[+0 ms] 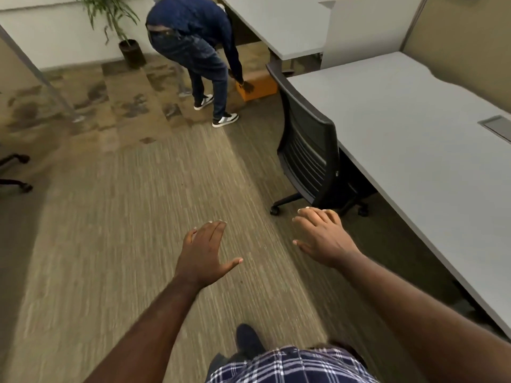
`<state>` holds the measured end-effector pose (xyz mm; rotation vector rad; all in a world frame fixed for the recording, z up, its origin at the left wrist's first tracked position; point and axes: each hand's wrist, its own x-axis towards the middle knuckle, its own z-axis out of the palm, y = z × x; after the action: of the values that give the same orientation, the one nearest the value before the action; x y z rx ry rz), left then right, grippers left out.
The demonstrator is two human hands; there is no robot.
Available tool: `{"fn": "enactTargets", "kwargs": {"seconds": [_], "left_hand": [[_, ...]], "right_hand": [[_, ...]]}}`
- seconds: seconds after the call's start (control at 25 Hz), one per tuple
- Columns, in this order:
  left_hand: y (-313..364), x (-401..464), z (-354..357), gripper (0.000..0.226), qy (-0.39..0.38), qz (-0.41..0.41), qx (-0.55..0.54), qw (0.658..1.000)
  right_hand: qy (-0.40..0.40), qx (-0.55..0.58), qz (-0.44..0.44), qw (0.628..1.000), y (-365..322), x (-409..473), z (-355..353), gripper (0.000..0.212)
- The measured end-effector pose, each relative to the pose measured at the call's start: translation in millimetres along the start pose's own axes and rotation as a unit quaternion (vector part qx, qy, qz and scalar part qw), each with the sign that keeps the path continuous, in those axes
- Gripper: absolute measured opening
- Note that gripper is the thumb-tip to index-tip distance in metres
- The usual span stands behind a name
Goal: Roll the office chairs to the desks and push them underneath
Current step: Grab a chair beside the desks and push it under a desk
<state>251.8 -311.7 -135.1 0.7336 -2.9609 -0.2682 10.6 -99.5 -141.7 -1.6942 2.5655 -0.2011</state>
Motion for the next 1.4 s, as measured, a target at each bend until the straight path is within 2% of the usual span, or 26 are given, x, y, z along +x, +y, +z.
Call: {"fn": "enactTargets", "kwargs": {"seconds": [0.28, 0.6, 0.76, 1.0, 1.32, 1.4], "left_hand": [[-54.5, 125.6, -12.9, 0.101, -0.018, 0.085, -0.003, 0.996], [-48.6, 310.7, -31.6, 0.101, -0.002, 0.175, 0.017, 0.984], [-38.1, 402.5, -55.5, 0.098, 0.03, 0.194, 0.027, 0.98], [-26.1, 492.6, -62.9, 0.095, 0.034, 0.221, 0.03, 0.974], [-36.4, 609.3, -50.6, 0.097, -0.036, 0.305, 0.094, 0.947], [-36.7, 637.3, -46.7, 0.104, -0.06, 0.328, 0.083, 0.939]], "right_hand": [[0.056, 0.017, 0.085, 0.995, 9.5, 99.4, -23.4, 0.074], [0.144, -0.03, 0.187, 0.971, 90.2, 206.8, -47.2, 0.075], [0.124, -0.04, 0.218, 0.967, 128.9, 259.5, -58.4, 0.076], [0.033, -0.032, 0.291, 0.956, 150.7, 306.5, -57.4, 0.092], [0.01, 0.014, 0.428, 0.904, 151.6, 364.4, -54.5, 0.075], [0.013, 0.013, 0.46, 0.888, 151.9, 375.8, -55.8, 0.08]]}}
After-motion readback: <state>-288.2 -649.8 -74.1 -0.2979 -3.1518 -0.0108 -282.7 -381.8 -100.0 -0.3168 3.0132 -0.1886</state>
